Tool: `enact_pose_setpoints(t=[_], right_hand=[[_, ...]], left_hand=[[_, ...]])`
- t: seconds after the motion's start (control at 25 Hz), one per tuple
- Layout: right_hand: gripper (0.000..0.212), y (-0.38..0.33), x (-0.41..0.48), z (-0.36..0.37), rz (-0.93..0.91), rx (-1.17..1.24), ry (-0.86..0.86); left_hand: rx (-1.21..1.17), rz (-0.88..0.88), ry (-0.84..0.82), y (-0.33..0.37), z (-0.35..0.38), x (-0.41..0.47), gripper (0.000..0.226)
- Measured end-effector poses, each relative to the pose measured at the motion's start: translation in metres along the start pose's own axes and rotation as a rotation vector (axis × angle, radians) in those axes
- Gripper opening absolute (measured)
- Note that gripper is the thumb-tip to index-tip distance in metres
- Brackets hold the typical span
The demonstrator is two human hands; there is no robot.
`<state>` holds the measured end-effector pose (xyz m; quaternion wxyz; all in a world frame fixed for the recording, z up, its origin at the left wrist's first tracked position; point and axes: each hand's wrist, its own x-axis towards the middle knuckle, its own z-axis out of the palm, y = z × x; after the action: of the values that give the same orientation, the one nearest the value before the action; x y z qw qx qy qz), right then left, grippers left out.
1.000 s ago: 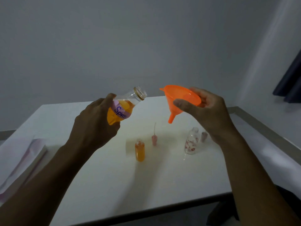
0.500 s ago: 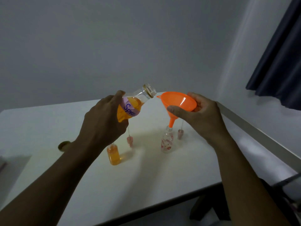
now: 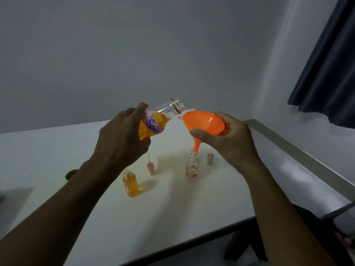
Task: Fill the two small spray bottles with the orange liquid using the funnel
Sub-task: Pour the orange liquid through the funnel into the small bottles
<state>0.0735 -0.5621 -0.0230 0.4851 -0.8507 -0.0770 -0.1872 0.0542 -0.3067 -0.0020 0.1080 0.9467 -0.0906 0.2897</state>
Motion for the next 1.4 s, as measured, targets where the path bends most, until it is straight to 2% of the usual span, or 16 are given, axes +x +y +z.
enact_pose_setpoints(t=[0.2,0.68,1.4], right_hand=[[0.092,0.002,-0.004,0.007,0.003,-0.025,-0.04],[0.097,0.011,-0.003,0.009,-0.008,-0.027,-0.093],[0.097,0.014,0.0,0.01,-0.019,-0.03,-0.094]], left_hand=[[0.022,0.012,-0.012,-0.001,-0.002,0.004,0.078],[0.155,0.166,-0.079,0.001,-0.002,0.022,0.077],[0.165,0.186,-0.087,0.003,-0.001,0.023,0.074]])
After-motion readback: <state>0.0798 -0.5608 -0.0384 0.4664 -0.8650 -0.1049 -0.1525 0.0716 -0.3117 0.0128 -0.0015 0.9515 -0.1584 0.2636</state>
